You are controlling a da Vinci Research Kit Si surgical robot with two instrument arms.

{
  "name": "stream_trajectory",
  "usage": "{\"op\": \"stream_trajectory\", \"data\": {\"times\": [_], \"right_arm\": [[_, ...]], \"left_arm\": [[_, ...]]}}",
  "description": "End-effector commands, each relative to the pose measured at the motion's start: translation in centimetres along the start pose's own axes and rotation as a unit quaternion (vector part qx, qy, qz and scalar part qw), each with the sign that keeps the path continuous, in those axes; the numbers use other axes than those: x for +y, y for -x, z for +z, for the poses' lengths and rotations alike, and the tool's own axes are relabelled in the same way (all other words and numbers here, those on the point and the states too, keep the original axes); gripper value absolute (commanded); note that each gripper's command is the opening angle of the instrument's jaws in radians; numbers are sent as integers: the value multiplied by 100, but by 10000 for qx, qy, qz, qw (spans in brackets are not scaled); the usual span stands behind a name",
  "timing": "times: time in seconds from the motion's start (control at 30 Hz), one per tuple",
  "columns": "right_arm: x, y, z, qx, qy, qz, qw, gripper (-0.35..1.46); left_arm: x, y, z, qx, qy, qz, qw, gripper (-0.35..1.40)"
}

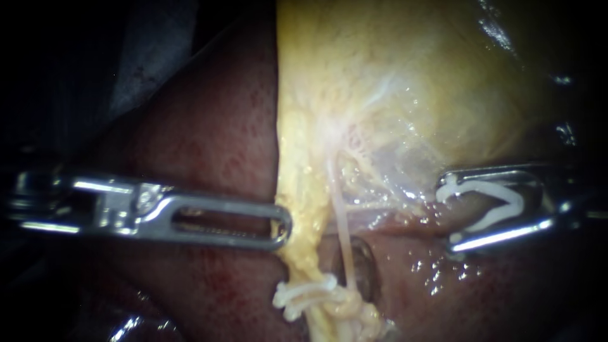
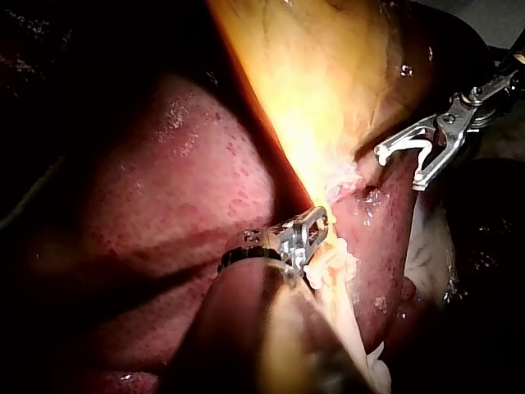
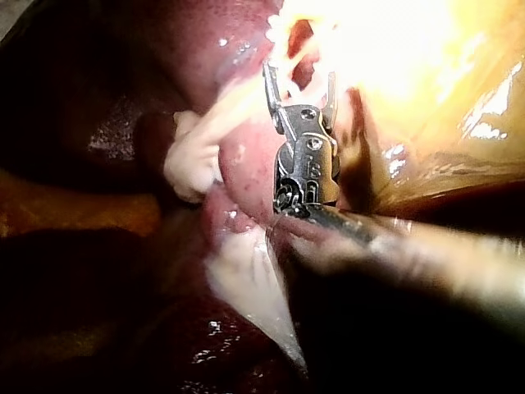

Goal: Clipping third clip left tube

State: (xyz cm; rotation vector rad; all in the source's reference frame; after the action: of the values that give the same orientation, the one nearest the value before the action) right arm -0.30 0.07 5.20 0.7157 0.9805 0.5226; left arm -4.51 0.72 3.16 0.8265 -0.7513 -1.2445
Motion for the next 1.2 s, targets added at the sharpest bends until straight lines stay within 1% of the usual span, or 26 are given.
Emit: {"op": "stream_trajectory", "data": {"times": [0.03,0.2,0.53,0.63,0.83,1.0,1.2], "right_arm": [[-1,2,4,-13,-13,-10,10000,60],[-6,13,29,-68,-104,-96,9999,60],[-16,23,71,-140,-228,-54,9996,60],[-17,30,84,-180,-297,-34,9994,59],[-17,44,108,-195,-291,6,9994,59],[-15,43,122,-237,-357,-2,9991,59],[-12,33,143,-273,-407,-12,9988,58]], "left_arm": [[-2,-1,0,-5,4,-5,10000,-35],[-6,-3,1,-12,10,-11,10000,-35],[-7,-3,1,-14,11,-12,10000,-35],[-8,-3,2,-16,13,-14,10000,-35],[-10,-4,2,-18,14,-15,10000,-35],[-12,-5,3,-20,16,-18,10000,-35],[-13,-5,3,-22,17,-19,10000,-35]]}}
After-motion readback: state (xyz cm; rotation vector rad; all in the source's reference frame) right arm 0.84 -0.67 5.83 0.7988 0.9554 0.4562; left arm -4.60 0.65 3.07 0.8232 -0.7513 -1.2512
